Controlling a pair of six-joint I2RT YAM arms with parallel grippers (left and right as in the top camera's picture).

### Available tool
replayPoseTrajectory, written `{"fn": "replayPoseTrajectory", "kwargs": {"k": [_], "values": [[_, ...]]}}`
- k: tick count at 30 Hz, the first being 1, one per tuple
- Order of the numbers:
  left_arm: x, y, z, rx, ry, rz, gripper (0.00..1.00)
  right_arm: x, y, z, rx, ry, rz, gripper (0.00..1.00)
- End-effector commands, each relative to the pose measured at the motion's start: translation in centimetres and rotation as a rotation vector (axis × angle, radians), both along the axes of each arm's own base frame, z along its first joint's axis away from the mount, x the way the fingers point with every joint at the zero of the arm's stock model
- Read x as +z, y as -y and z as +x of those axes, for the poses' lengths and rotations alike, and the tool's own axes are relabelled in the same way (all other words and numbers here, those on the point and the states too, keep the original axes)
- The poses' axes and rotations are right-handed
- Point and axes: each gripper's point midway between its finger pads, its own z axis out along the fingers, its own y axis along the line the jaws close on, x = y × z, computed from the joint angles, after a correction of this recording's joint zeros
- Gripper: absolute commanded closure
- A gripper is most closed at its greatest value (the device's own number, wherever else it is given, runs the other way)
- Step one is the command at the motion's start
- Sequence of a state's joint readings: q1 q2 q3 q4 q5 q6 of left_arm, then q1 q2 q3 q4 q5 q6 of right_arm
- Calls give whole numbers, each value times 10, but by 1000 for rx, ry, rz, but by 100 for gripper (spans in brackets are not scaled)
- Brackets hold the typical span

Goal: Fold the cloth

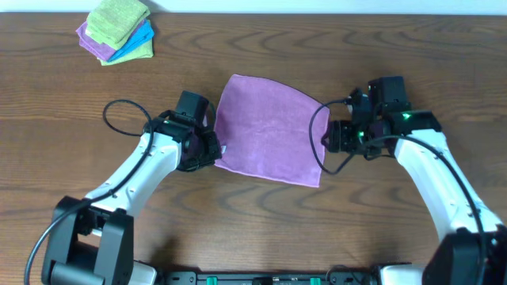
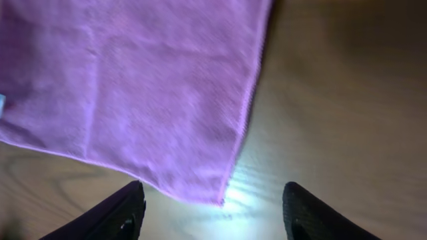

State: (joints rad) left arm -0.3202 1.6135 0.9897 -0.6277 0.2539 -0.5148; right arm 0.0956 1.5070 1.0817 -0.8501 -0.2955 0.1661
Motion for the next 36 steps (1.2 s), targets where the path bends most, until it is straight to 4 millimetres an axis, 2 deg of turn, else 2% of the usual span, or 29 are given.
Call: {"fn": "replayPoseTrajectory", "kwargs": {"k": [1, 4, 8, 12, 17, 20, 23, 27, 29, 36], "values": [[1, 2, -5, -40, 10, 32, 94, 23, 13, -3, -1, 69, -67, 29], [1, 10, -10, -70, 8, 33, 95, 30, 15, -28, 1, 18, -71, 27], [0, 14, -12, -94, 21, 67, 94, 24, 19, -49, 5, -59, -98, 28], [-1, 12, -11, -97, 31, 94, 94, 11, 10, -64, 45, -106, -101, 32], [-1, 10, -10, -94, 35, 105, 94, -15, -17, -84, 101, -157, -47, 34], [-1, 9, -10, -92, 38, 112, 94, -31, -22, -95, 106, -182, -48, 35], [-1, 6, -9, -89, 44, 128, 94, -45, -24, -103, 99, -204, -29, 36], [-1, 6, -9, -89, 45, 128, 94, -58, -41, -109, 112, -201, 107, 37], [-1, 6, -9, -89, 45, 128, 94, -69, -42, -112, 83, -206, 143, 38], [-1, 6, -9, -89, 45, 128, 94, -84, -36, -113, 31, -192, 188, 42]]}}
